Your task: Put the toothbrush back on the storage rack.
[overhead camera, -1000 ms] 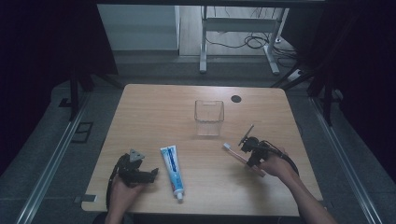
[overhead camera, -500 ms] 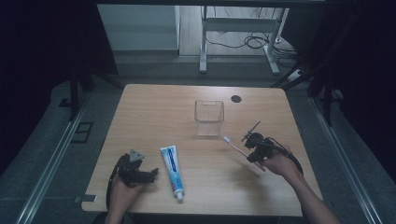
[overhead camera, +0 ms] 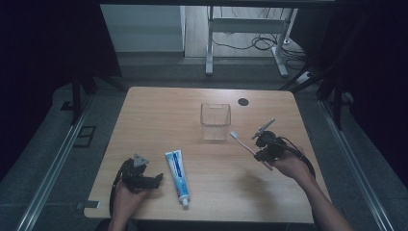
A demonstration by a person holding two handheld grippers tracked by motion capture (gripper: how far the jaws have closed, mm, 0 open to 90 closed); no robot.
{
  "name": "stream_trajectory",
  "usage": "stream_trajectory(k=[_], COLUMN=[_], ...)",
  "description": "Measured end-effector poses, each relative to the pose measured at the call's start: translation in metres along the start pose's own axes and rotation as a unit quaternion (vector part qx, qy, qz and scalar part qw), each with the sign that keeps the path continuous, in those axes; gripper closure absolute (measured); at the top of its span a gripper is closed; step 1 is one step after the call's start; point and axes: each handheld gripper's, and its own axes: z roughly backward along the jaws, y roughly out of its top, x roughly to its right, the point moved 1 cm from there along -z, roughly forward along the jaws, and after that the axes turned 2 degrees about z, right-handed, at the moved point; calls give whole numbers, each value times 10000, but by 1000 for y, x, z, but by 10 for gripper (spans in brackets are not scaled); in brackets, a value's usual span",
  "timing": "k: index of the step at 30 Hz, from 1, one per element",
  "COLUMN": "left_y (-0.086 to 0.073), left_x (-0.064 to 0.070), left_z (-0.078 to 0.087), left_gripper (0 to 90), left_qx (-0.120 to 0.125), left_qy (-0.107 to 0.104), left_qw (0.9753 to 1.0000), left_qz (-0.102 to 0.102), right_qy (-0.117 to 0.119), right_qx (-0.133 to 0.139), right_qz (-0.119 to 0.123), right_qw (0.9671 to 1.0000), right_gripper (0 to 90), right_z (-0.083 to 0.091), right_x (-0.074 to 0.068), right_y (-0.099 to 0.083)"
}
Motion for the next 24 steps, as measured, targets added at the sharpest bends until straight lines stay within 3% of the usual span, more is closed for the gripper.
stream_trajectory(k=[14, 24], left_y=[0, 0], left_x=[0, 0], left_z=[0, 0], left_gripper=[7, 7], left_qx=[10, 21], left_qy=[2, 3], left_qw=[10000, 10000], left_qz=[-15, -19], right_qy=[-99, -148], right_qx=[490, 926], right_qz=[-65, -72], right_qw=[9987, 9956], right_gripper=[834, 834], right_z=[19, 32], right_x=[2, 4], right_y=[7, 14])
